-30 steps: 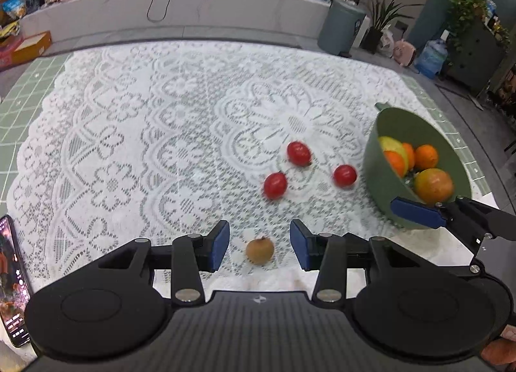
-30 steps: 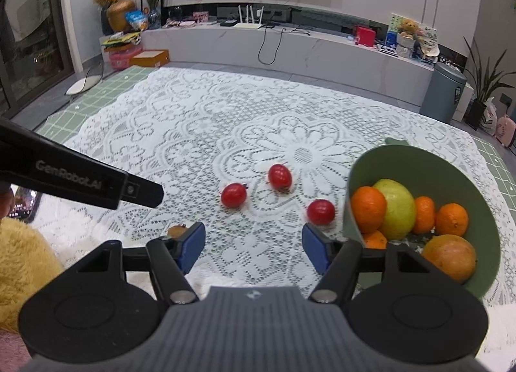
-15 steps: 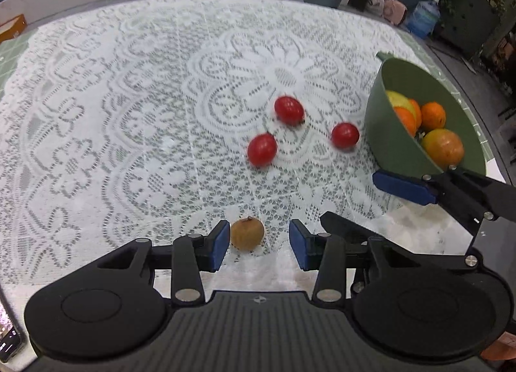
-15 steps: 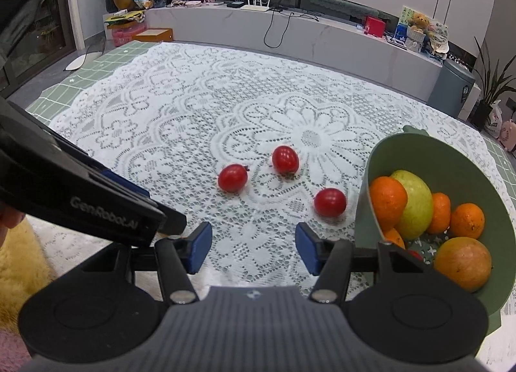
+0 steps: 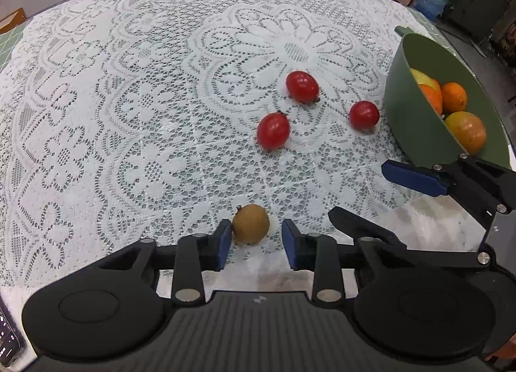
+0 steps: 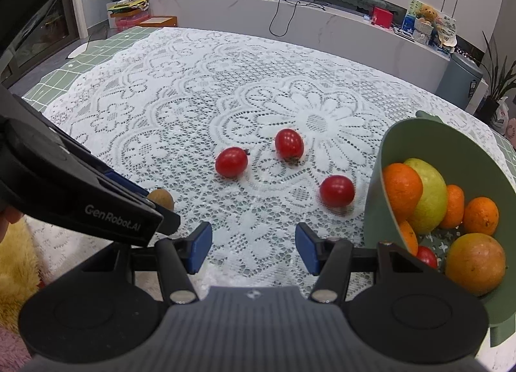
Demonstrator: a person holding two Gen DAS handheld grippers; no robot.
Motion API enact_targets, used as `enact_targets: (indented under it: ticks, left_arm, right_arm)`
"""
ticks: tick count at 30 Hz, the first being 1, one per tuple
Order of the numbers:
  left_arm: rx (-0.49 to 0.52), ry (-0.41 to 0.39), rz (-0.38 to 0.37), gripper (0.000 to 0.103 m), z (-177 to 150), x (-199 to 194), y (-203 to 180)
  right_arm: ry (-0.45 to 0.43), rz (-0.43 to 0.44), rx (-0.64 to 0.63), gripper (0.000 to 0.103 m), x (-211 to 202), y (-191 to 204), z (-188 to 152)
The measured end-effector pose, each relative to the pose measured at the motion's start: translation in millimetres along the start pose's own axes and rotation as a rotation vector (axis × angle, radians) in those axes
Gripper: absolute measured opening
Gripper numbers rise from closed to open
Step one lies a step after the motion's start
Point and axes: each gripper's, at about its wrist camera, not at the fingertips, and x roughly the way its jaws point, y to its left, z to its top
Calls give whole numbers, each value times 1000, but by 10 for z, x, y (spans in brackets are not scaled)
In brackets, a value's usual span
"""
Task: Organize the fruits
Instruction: 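Move the left tool onto the brown kiwi while the right tool approaches a red tomato, then close the left tool on the kiwi while the right tool grasps the tomato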
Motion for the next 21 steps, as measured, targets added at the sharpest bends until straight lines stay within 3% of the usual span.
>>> enact_targets:
  ticks: [2, 21]
  left_arm:
    - [0, -1, 4, 29, 3, 3, 7]
    - [-174, -129, -30, 28, 121, -176, 319]
  right_arm:
    - [-1, -1, 2, 55, 4, -4, 6]
    - [-41, 26, -64, 49, 208, 164, 330]
